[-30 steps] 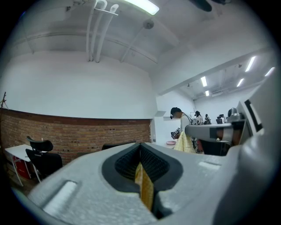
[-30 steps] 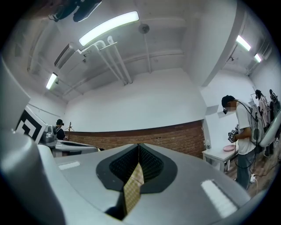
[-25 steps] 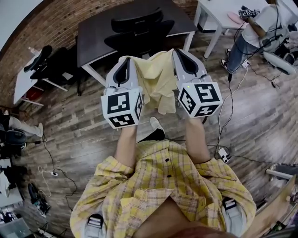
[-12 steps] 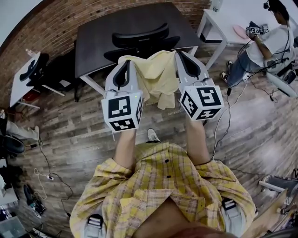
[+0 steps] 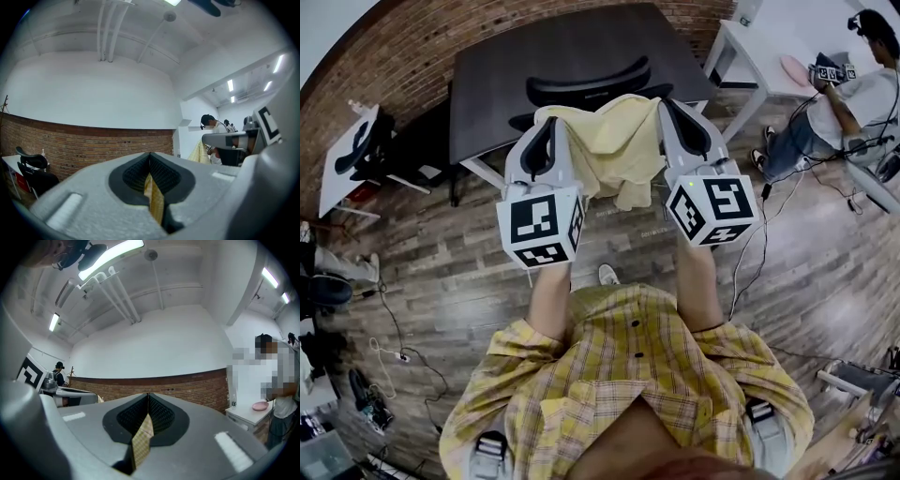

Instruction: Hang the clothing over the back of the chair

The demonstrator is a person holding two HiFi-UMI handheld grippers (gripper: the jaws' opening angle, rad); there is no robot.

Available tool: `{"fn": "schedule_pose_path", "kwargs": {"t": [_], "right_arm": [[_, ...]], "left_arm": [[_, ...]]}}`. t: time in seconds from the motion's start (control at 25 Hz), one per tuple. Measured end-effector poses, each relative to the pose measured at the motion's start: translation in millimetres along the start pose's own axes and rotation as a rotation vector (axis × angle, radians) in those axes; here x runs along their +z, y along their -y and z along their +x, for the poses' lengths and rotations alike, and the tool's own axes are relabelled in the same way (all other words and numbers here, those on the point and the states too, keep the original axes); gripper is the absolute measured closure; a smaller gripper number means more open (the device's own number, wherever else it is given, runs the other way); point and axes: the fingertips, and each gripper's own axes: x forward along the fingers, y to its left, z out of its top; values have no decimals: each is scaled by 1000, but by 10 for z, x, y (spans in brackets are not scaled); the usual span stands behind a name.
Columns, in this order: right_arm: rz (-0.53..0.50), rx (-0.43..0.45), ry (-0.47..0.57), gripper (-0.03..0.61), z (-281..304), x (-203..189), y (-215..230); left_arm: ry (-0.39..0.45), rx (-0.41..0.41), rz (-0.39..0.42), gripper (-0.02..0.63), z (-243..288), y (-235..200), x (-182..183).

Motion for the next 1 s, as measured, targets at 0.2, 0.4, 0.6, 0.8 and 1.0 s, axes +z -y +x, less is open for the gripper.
{"fn": "schedule_pose_path", "kwargs": {"t": [0.2, 0.4, 0.6, 0.8, 1.0], "right_arm": [[12, -2, -6, 568, 112, -45, 50], [7, 5, -1, 568, 183, -4, 63], [2, 21, 16, 568, 290, 91, 162], [-6, 37, 38, 568, 431, 207, 246], [-14, 60, 57, 568, 628, 310, 362]], "left_arm": [[-7, -5, 10, 611, 78, -13, -9], [-2, 1, 6, 611, 130, -53, 31], [11, 18, 3, 611, 231, -47, 99], [28, 34, 8, 611, 362, -77, 213], [56, 60, 18, 611, 568, -99, 331]]}}
